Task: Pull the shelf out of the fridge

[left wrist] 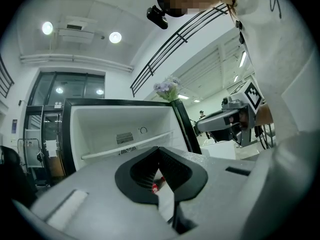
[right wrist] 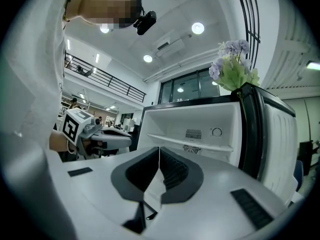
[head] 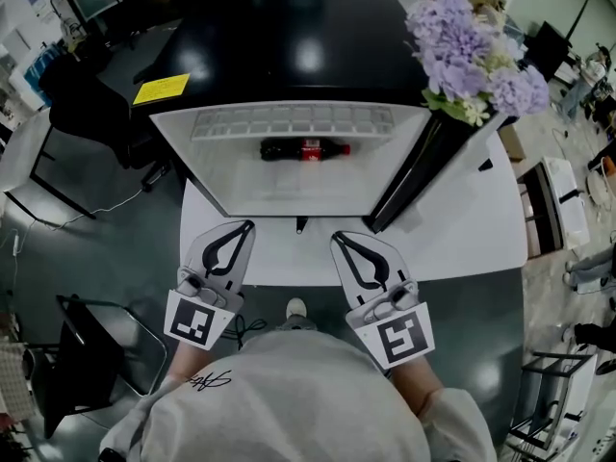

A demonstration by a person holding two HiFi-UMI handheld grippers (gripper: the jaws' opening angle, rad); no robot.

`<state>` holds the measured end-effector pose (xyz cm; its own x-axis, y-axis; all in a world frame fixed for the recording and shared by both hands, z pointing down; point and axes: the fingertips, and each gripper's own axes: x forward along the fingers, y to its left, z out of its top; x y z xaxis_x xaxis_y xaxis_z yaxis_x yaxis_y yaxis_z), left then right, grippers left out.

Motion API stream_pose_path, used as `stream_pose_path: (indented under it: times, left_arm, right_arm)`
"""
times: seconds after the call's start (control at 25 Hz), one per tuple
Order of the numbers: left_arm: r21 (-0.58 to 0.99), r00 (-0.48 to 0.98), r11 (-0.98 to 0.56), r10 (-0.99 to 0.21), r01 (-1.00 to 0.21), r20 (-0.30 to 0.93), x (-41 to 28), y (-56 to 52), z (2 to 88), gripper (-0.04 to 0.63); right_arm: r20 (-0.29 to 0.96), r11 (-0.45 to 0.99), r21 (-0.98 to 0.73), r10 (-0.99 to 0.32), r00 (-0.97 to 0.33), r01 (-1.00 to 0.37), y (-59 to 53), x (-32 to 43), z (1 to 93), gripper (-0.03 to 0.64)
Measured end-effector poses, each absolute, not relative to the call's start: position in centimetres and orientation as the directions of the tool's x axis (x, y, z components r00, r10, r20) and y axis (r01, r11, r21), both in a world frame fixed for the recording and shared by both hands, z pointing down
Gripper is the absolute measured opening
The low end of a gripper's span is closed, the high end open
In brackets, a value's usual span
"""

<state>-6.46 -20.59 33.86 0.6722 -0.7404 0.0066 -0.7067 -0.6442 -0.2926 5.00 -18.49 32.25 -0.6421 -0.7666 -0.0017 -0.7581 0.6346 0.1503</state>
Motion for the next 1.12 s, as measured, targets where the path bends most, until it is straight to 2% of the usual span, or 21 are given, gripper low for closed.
stream_pose_path:
  times: [0.64,0.84,1.12]
  left_arm:
    - [-0.343,0.726,-0.700,-0.684,-0.626,0.070,-7.1,-26.0,35.0,0.005]
    - [-0.457,0.744,-0.689,-0.663,-0.563,0.083,-6.2,-26.9,35.1,0.005]
    - [-0.452,0.719,-0.661,-0.693,-0.598,0.062,-5.4,-27.5,34.1,0.005]
  right_arm:
    - [-0.015,0.603,0.166,-0.790,-0.614,-0.780,-23.3,3.1,32.1,0.014]
    - [-0.025,0.593,0.193,-0.793,-0.608,-0.782,-24.4,3.0,31.7,0.014]
    - [-0.021,0.615,0.224,-0.773,-0.634,-0.756,-25.6,3.6,31.0,0.014]
